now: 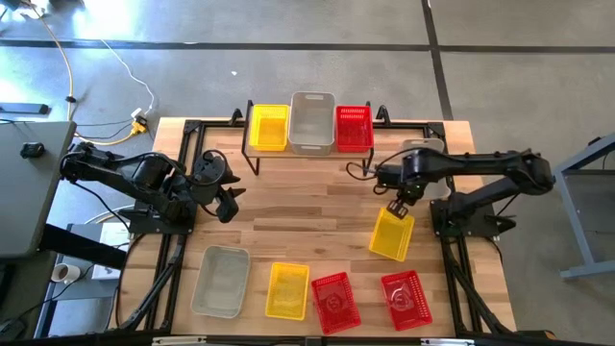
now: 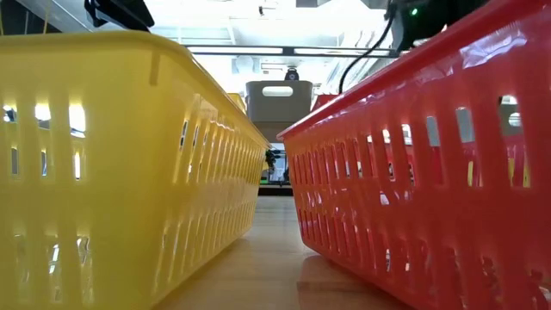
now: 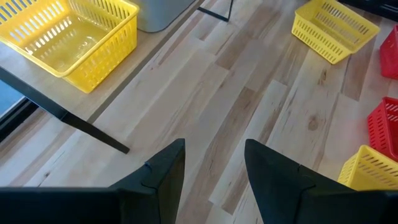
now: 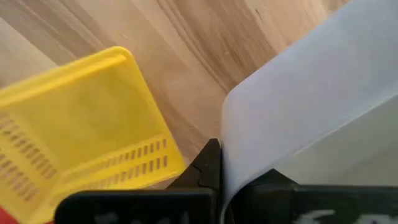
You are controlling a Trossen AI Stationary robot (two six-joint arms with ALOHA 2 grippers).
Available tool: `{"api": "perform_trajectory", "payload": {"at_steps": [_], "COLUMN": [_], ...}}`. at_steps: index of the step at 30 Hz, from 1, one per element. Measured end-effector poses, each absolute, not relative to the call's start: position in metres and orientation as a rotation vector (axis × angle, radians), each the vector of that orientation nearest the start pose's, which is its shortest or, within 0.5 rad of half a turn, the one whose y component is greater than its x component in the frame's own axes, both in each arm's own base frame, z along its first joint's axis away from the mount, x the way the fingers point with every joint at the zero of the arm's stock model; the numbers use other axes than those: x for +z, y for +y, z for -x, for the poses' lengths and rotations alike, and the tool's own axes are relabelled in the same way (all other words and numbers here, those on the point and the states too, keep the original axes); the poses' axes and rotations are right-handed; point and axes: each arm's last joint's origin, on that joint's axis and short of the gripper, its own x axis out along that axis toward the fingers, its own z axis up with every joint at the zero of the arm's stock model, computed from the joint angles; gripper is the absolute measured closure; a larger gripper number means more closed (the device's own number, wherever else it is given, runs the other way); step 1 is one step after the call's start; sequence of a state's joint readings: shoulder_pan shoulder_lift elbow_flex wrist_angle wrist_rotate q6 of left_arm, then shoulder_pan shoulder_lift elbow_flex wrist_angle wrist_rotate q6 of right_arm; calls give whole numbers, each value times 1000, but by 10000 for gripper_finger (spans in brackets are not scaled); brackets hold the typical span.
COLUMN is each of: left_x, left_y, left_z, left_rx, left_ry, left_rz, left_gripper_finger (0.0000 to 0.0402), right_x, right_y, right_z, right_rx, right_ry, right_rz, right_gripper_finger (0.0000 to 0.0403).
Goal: Stack baskets on shelf by color
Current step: Stack the top gray bin on top of the gray bin on the shelf
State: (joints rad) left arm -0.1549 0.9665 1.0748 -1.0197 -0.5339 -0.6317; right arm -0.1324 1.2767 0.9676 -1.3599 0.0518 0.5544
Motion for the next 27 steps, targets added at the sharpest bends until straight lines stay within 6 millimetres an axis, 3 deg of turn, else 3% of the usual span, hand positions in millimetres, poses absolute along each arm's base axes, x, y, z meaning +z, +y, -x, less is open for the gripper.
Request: {"api": "perform_trajectory", "payload": {"at_steps": [8,20,27], "left_x": [334,334,334], "left_y": [-11,-11,-11], "left_z": [-164,-164,-164], "left_rx": [603,603,618], "left_ry": [710,709,698], "left_rz": [276,277,316], "left_gripper_finger": [245,245,245], "right_x": [259,312,343], "right_y": [-9,2,1], "right_z": [-176,-176,-180], "right_rx": [-647,-758,-764], "right_ry": [1491,1359,1196], "right_rz": [-543,-509,-506], "right_gripper_finger": [403,403,403]}}
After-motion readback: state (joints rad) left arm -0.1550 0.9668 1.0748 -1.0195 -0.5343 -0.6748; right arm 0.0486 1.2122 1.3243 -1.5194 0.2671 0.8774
